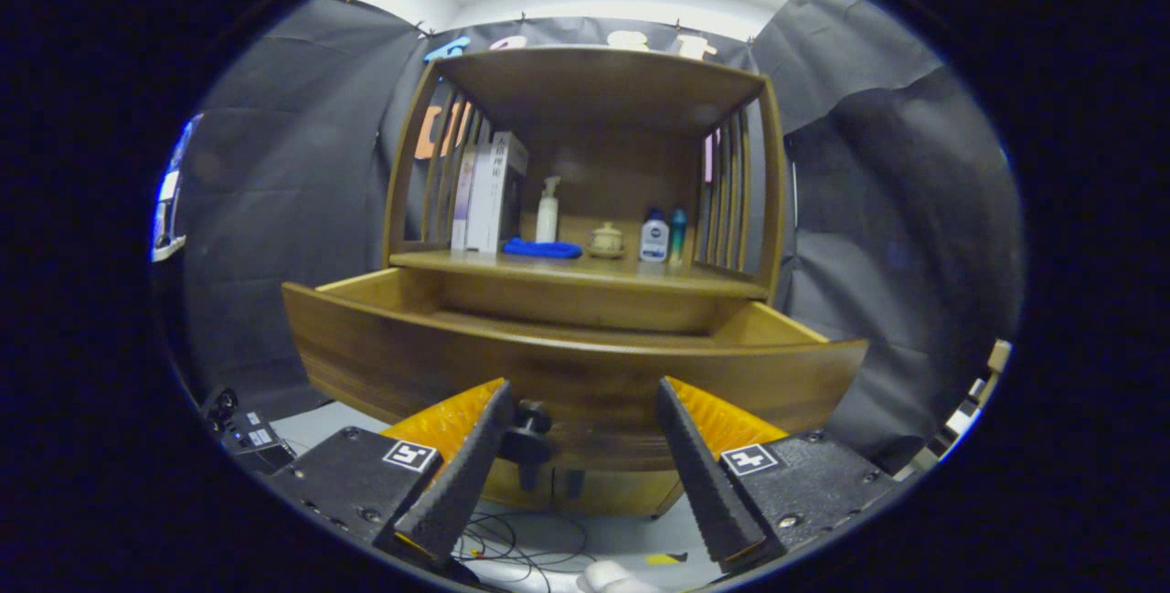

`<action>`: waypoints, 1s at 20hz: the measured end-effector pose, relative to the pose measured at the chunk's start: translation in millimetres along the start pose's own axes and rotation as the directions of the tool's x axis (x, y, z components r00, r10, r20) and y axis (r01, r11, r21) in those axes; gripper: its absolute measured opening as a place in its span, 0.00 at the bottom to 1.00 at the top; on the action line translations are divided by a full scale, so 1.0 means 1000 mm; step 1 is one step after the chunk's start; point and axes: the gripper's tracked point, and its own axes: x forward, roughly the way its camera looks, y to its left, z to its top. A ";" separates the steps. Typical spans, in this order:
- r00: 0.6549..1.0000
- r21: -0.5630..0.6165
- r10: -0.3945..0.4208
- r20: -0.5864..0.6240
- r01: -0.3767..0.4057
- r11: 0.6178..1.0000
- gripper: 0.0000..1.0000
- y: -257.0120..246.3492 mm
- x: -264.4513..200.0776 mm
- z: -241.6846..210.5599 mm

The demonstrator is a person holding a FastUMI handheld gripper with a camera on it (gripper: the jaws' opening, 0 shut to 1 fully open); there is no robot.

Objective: Pull open the drawer, take out the items inside it, and place them on the countertop above the cabinet.

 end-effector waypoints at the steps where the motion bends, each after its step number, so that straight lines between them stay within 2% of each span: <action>1: 1.000 0.007 0.003 0.014 -0.003 1.000 0.99 -0.005 -0.004 0.014; 5: 0.997 0.041 0.002 0.079 -0.005 0.999 0.99 -0.025 -0.003 0.074; 10: 0.994 0.045 0.013 0.111 -0.018 0.999 0.99 -0.034 0.025 0.141; 14: 0.996 0.098 0.092 -0.017 -0.090 0.991 0.99 -0.021 0.061 0.165; 17: 0.985 0.111 0.121 -0.124 -0.107 0.988 0.99 -0.011 0.097 0.167; 20: 0.944 0.104 0.128 -0.303 -0.100 0.989 0.99 0.000 0.130 0.145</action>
